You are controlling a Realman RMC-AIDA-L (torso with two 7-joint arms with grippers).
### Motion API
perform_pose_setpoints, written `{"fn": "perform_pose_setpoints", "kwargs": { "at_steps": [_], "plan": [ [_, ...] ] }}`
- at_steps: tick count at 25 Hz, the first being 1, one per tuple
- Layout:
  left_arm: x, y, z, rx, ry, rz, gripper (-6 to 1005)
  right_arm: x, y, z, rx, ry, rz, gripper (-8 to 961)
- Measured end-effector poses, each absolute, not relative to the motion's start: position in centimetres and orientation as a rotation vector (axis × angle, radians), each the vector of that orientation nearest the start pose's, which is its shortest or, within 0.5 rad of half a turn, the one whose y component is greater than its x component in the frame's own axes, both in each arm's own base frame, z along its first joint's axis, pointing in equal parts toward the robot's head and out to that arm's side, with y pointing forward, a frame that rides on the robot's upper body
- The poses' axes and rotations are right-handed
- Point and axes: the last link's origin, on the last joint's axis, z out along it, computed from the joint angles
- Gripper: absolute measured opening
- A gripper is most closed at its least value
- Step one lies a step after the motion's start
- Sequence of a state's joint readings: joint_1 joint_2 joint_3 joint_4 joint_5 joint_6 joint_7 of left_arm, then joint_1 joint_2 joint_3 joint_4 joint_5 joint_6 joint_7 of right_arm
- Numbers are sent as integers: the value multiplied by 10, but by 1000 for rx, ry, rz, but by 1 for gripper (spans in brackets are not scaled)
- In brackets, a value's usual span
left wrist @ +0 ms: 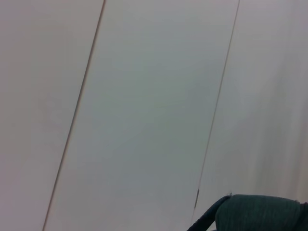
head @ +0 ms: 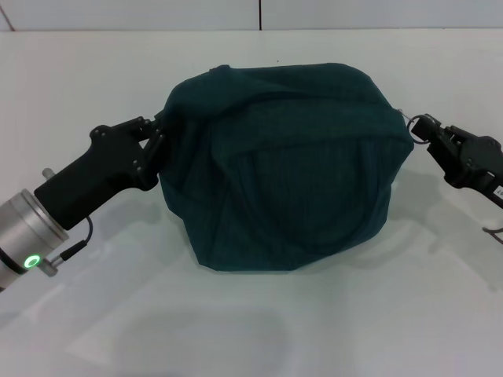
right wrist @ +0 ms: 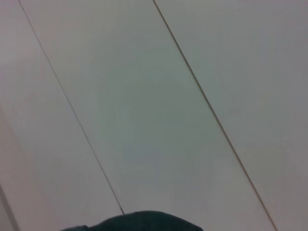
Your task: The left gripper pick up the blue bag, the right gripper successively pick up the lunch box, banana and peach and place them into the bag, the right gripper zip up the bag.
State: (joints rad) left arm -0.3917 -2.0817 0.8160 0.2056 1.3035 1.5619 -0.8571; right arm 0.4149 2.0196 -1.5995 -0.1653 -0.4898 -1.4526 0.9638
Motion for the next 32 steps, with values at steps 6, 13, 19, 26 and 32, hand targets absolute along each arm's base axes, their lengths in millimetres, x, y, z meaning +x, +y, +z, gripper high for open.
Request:
{"fn": "perform_pose_setpoints", "kwargs": {
  "at_steps": [6, 13, 19, 26, 32],
  "plan": [
    [-286, 285, -21, -2172, -593, -1201, 54, 292, 305, -30, -2142, 845, 1158, 13],
    [-285, 285, -22, -2179, -589, -1202, 55, 290, 311, -37, -2176, 854, 1103, 12],
    [-284, 286, -23, -2177, -589, -1206, 54, 288, 312, -41, -2209, 851, 1086, 13],
    [-284, 286, -23, -2176, -595, -1212, 58, 296, 316, -43, -2178, 917, 1030, 15],
    [-284, 286, -23, -2175, -595, -1213, 69, 295, 316, -44, -2187, 916, 1029, 21]
  ]
}}
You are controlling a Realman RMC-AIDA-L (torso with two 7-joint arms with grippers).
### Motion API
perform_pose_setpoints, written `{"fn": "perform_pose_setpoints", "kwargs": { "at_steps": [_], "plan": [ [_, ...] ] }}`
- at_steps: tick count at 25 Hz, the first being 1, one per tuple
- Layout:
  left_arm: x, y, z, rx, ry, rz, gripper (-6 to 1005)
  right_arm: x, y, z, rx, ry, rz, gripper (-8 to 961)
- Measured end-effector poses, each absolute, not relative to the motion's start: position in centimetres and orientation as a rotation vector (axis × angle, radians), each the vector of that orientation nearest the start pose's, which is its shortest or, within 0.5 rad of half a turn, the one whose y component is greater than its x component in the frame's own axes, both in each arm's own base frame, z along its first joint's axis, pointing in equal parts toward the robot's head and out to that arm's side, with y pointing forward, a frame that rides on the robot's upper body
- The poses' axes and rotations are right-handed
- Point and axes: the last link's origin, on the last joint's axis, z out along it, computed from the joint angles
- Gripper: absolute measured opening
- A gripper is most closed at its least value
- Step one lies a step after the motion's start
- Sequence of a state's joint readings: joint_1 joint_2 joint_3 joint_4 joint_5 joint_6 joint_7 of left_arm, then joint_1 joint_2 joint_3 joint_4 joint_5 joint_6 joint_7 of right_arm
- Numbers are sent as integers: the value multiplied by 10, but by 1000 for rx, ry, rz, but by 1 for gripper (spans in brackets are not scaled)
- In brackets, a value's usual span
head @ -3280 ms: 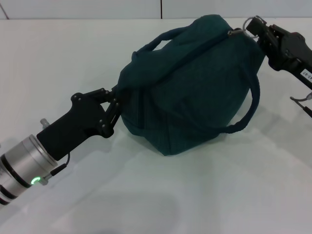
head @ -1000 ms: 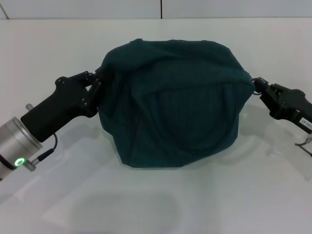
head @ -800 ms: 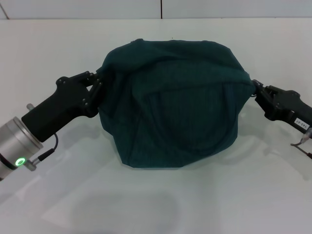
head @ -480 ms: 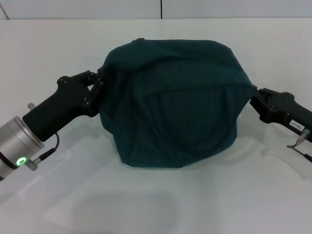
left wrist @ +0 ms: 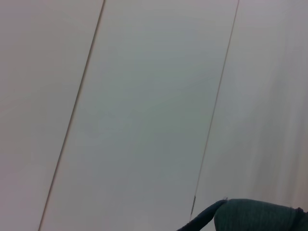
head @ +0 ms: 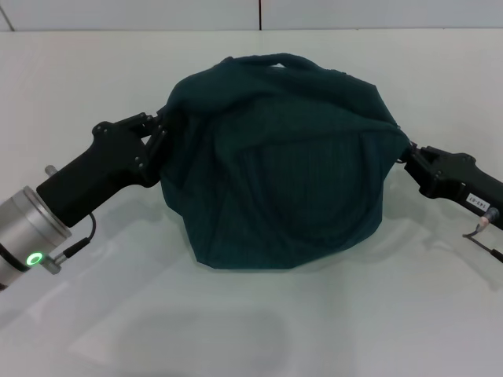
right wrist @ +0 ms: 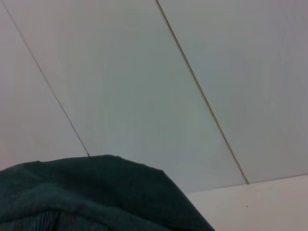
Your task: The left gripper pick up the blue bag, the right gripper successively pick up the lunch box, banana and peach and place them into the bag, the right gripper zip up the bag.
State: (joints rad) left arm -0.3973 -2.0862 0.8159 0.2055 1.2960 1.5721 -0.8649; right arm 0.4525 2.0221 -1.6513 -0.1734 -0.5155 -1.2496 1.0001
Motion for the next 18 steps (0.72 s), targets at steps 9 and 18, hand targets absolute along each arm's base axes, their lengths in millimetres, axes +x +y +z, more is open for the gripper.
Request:
{"fn": "perform_pose_setpoints", "kwargs": {
  "at_steps": [9, 18],
  "plan": [
    [-278, 282, -20, -2178, -572, -1272, 85, 288, 312, -51, -2280, 864, 1007, 33],
    [-285, 272, -3, -2055, -575, -1357, 323, 301, 305, -30, -2149, 760, 1045, 235]
  ]
}}
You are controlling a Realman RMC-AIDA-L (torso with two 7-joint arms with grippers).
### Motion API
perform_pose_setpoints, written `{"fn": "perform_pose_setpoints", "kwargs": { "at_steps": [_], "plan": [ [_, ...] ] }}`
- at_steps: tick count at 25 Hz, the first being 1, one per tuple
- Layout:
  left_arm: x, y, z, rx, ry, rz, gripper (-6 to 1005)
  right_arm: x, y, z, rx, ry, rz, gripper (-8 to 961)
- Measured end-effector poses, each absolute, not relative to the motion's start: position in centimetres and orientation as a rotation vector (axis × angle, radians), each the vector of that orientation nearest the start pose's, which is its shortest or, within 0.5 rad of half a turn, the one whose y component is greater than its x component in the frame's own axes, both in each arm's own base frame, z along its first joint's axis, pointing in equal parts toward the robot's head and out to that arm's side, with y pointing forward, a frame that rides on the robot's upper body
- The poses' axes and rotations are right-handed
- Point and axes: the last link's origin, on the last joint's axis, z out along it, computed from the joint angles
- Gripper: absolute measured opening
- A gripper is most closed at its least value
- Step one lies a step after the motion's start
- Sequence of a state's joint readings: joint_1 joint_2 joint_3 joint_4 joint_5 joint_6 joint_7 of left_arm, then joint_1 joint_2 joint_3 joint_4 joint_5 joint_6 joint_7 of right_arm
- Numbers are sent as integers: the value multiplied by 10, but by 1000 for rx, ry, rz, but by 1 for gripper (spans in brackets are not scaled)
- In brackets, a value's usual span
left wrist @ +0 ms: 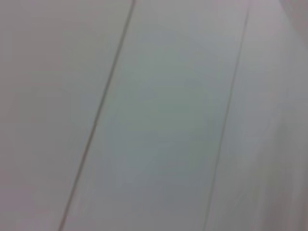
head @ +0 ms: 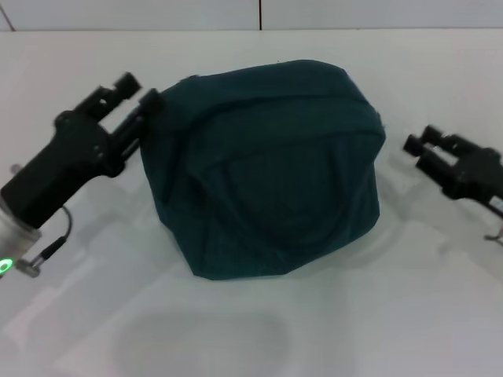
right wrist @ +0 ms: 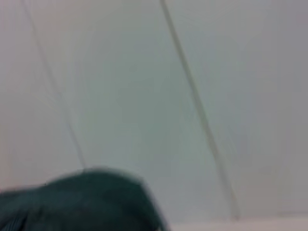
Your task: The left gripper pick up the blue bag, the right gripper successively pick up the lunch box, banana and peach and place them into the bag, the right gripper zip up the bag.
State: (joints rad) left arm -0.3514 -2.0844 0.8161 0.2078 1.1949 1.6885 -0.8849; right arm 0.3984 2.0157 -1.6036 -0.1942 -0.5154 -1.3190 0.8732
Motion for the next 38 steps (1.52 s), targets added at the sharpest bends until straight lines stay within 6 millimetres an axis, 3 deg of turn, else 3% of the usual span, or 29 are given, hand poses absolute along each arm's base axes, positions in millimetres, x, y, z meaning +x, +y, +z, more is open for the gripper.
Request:
{"fn": "perform_pose_setpoints", "kwargs": {
  "at_steps": [6, 10, 14, 19, 25, 38],
  "plan": [
    [-292, 263, 9, -2011, -550, -1374, 587, 314, 295, 4, -1974, 687, 1146, 407],
    [-288, 262, 17, -2036, -500, -1399, 740, 305, 286, 29, -1966, 554, 1275, 556],
    [-276, 262, 24, -2129, -458, -1453, 775, 282, 280, 50, -2061, 353, 1419, 722],
    [-256, 263, 28, -2393, -406, -1472, 811, 249, 282, 59, -2377, 193, 1474, 867],
    [-243, 258, 26, -2533, -330, -1492, 811, 227, 290, 50, -2690, 157, 1379, 867],
    [-245, 254, 19, -2569, -336, -1457, 811, 219, 298, 36, -2769, 159, 1301, 867]
  ]
}}
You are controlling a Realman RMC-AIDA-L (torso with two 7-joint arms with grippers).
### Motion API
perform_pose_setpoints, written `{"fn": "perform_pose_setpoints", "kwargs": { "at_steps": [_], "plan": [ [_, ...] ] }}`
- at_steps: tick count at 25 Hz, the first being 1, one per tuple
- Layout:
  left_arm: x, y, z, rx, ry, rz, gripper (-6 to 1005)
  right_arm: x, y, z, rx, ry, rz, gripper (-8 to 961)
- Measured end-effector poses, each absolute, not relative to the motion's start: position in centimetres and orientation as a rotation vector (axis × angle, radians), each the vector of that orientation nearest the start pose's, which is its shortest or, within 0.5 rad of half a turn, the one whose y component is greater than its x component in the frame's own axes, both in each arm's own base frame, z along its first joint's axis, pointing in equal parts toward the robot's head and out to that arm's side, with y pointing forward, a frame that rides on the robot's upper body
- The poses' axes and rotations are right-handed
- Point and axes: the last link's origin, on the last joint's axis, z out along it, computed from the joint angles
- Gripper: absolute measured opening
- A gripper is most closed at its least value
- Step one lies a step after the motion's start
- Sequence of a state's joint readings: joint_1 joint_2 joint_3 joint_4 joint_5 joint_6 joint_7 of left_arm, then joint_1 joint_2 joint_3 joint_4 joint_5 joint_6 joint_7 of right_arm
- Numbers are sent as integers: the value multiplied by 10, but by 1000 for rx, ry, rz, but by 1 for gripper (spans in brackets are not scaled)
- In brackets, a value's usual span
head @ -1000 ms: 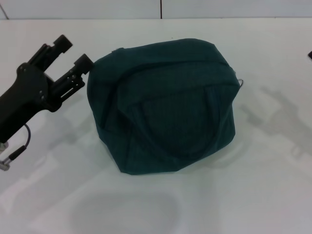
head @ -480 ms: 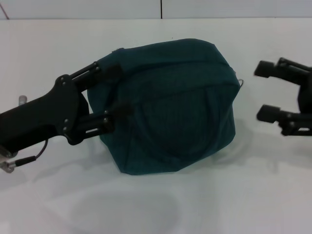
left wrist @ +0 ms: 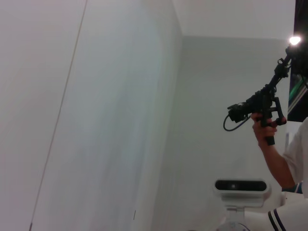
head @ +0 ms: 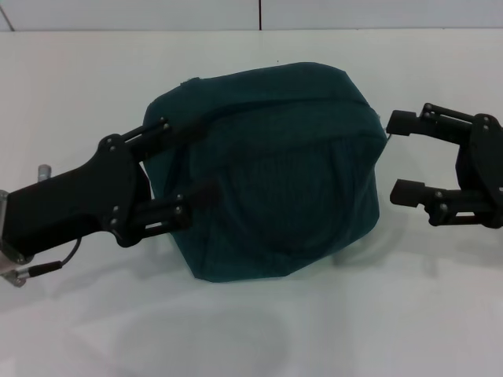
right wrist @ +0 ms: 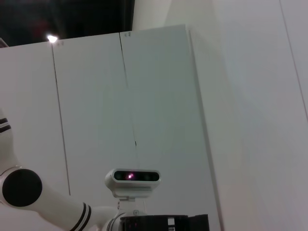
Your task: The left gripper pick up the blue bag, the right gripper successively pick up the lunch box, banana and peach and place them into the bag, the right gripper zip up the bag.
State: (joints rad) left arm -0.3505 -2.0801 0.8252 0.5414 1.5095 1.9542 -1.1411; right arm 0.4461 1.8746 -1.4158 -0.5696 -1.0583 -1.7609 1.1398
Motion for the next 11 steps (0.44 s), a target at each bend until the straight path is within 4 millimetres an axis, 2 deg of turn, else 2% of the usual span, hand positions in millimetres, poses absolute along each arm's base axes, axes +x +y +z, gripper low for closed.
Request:
{"fn": "perform_pose_setpoints", "kwargs": {
  "at_steps": [11],
  "plan": [
    [-245, 255, 18, -2584, -329, -1446, 811, 218, 299, 33, -2792, 160, 1289, 867]
  ]
}}
